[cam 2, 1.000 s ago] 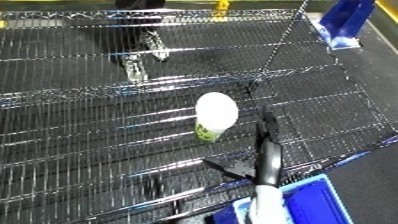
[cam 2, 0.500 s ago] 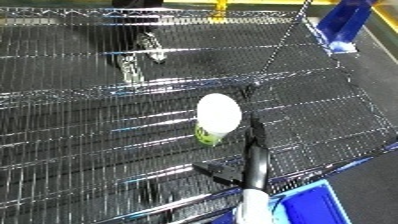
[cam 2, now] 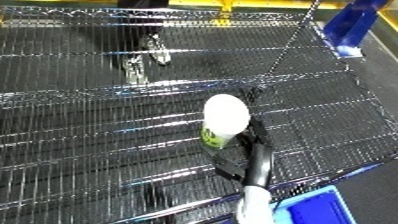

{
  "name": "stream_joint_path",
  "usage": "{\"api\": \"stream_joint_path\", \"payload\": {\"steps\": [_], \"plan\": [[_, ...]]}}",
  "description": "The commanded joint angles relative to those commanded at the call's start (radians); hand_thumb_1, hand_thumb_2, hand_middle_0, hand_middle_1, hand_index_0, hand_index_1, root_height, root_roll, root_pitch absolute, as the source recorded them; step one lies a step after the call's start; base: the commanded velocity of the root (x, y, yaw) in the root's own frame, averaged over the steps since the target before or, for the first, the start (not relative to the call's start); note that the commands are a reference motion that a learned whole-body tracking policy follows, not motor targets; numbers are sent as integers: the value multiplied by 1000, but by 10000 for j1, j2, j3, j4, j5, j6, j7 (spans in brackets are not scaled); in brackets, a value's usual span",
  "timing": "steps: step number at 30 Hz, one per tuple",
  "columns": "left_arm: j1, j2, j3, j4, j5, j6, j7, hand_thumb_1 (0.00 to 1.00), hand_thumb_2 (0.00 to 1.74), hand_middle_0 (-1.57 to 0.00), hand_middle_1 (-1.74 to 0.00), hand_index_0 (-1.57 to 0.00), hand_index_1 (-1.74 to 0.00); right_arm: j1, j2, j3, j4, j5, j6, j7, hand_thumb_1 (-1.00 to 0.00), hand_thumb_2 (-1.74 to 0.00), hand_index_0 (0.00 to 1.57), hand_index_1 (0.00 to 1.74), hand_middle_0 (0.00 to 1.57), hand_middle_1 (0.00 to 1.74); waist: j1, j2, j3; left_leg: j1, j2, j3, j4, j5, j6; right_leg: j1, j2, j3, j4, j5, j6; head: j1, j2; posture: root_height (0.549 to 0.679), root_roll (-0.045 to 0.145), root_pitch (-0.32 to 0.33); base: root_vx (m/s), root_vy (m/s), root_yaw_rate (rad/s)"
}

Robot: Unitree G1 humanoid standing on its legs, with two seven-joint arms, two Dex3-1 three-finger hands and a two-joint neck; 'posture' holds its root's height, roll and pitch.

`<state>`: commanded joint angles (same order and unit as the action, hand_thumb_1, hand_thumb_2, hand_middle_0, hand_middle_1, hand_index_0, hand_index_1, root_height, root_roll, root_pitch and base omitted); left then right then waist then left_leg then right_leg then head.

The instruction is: Pick up the object and place it into the box

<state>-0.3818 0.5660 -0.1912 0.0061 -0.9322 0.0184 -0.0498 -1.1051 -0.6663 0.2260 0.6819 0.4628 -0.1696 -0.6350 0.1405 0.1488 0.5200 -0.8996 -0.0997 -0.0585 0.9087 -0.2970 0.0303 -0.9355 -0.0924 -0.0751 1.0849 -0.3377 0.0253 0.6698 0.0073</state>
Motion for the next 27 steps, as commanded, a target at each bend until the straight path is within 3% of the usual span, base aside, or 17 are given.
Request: {"api": "stream_joint_path", "payload": {"steps": [9, 17, 27], "plan": [[34, 38, 37, 15, -166, 70, -56, 1000, 1740, -1570, -1740, -1570, -1740, -335, -12, 96, 115, -50, -118, -8, -1000, -1740, 1570, 1740, 1570, 1740, 33, 33, 0, -11, -6, -27, 67, 7, -28, 2, 1, -33, 44, -22, -29, 26, -57, 586, 35, 245, -3, -9, -3], [237, 41, 56, 50, -184, -7, -112, 1000, 1740, -1570, -1740, -1570, -1740, -239, -54, 110, 91, -260, -95, 10, -1000, -1740, 1570, 1740, 1570, 1740, 25, 4, 0, 136, 11, -42, -6, 36, -33, 150, 24, -50, -30, -22, -58, 53, -97, 588, 35, 238, -6, -1, -9], [883, 0, 207, 73, -80, -334, -166, 1000, 1740, -1570, -1740, -1570, -1740, 568, -157, -220, -1364, -331, -295, 347, -1000, -1740, 1570, 1740, 1570, 1740, -152, -144, 0, 894, 122, -32, -659, 203, -83, 830, 103, -42, -500, 32, -59, -17, -357, 600, 36, 217, -24, 19, -38]]}}
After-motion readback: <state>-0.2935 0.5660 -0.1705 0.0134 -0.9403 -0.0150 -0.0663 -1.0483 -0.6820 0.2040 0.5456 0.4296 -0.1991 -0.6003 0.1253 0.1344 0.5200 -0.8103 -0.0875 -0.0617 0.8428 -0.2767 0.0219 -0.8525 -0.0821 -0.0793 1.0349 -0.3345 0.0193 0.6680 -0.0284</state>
